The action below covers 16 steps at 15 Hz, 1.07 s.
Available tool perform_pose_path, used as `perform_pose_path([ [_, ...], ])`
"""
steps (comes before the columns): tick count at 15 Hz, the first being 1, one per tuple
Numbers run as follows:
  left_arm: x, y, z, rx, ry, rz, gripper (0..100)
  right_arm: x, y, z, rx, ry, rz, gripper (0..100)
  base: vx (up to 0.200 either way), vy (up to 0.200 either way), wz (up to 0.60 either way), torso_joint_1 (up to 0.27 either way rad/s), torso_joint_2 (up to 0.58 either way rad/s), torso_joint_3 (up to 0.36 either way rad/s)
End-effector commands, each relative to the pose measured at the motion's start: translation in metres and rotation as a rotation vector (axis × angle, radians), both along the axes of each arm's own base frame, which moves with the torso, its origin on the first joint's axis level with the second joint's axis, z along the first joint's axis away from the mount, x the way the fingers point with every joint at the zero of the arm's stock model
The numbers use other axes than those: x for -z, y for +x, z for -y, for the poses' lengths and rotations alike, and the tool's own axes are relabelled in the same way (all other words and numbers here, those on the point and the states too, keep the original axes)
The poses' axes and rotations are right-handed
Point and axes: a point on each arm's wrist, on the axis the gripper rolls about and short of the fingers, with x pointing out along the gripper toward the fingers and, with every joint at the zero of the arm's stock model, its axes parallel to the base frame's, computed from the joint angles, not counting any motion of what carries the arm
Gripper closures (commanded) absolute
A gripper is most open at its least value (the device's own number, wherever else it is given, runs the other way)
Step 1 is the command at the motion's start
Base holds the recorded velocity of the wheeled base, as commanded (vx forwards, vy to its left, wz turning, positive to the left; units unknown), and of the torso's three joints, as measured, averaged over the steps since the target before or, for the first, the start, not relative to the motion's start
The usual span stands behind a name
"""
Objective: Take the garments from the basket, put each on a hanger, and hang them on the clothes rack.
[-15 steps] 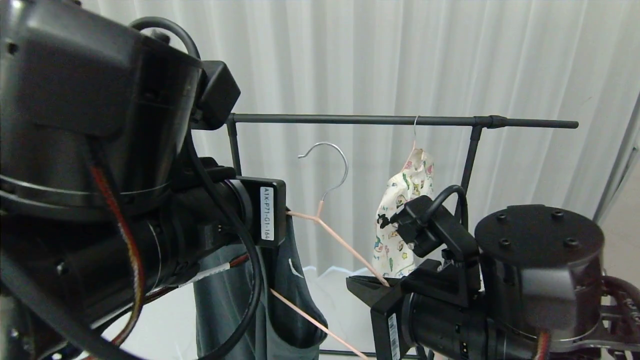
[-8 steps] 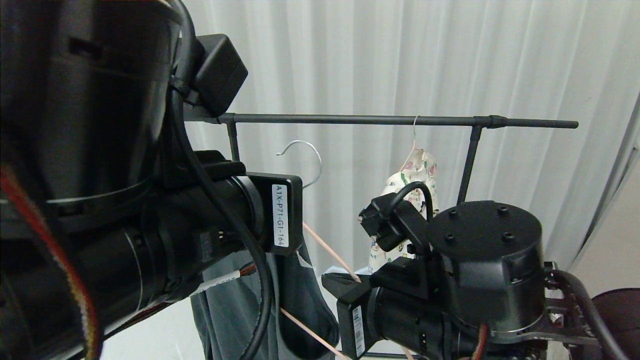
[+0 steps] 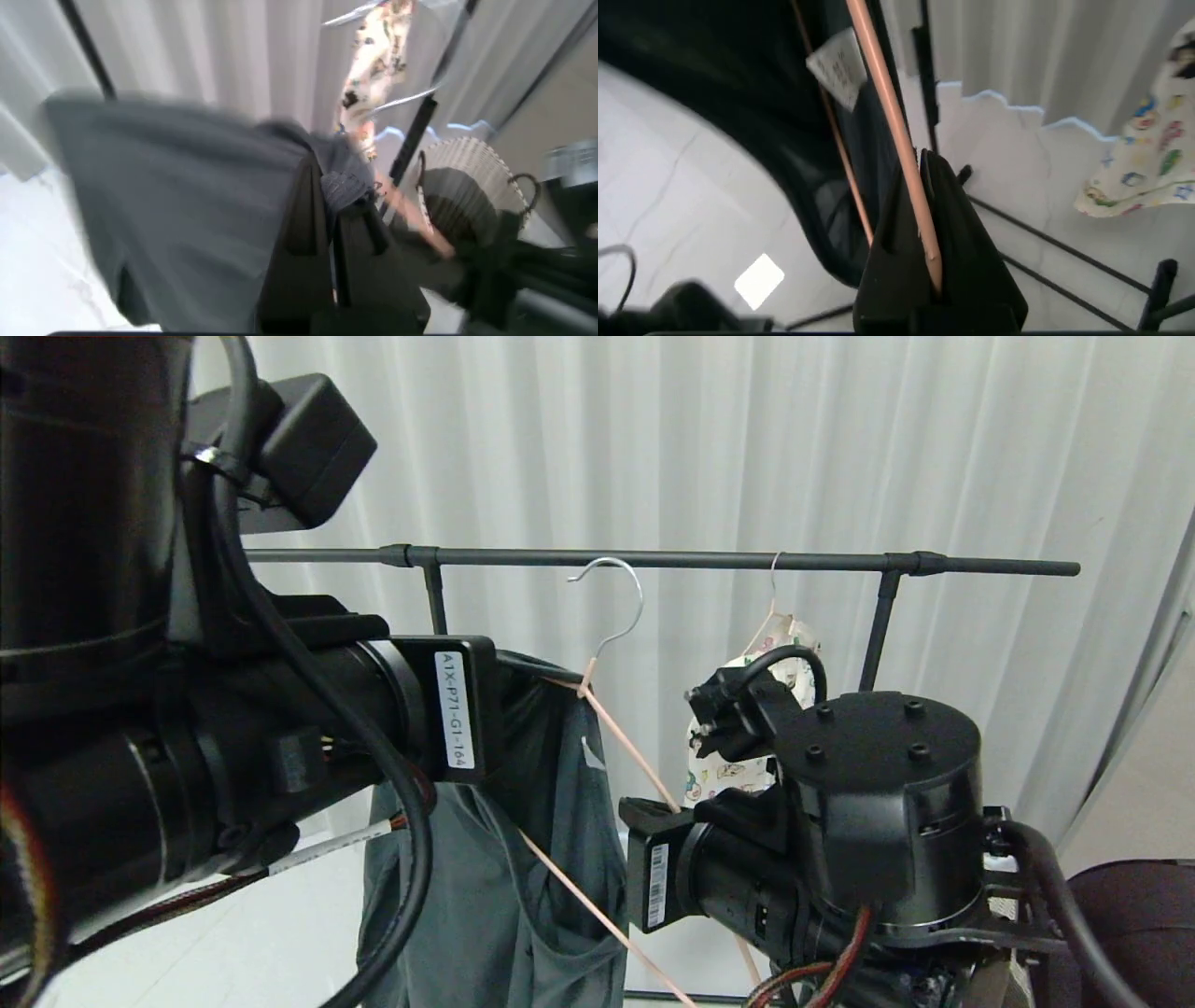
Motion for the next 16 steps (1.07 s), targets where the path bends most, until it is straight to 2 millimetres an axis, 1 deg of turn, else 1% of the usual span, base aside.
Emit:
perform_pose_path([
  [1, -0.002, -0.003, -0.01, -0.006, -0.013, 0.006, 100, -0.008, 0.002, 0.003, 0.03, 0.044, 0.024, 100, 0.0, 0.0, 0.0, 0.0, 0.0, 0.0],
  [3, 0.006, -0.003, -0.007, -0.004, 0.006, -0.01, 100, -0.015, 0.004, 0.002, 0.055, 0.11, 0.062, 100, 0.0, 0.0, 0.0, 0.0, 0.0, 0.0],
  [7, 0.013, -0.007, 0.002, 0.036, 0.031, -0.025, 100, -0.023, 0.006, 0.002, 0.073, 0.149, 0.084, 100, 0.0, 0.0, 0.0, 0.0, 0.0, 0.0],
  [12, 0.03, -0.007, 0.004, 0.035, 0.036, -0.024, 100, -0.039, 0.014, 0.002, 0.099, 0.206, 0.111, 100, 0.0, 0.0, 0.0, 0.0, 0.0, 0.0],
  [15, 0.027, -0.007, 0.004, 0.035, 0.006, -0.007, 100, -0.042, 0.015, 0.005, 0.113, 0.213, 0.116, 100, 0.0, 0.0, 0.0, 0.0, 0.0, 0.0],
  [16, 0.026, -0.006, 0.005, 0.035, -0.003, -0.001, 0, -0.042, 0.015, 0.005, 0.113, 0.215, 0.118, 100, 0.0, 0.0, 0.0, 0.0, 0.0, 0.0],
])
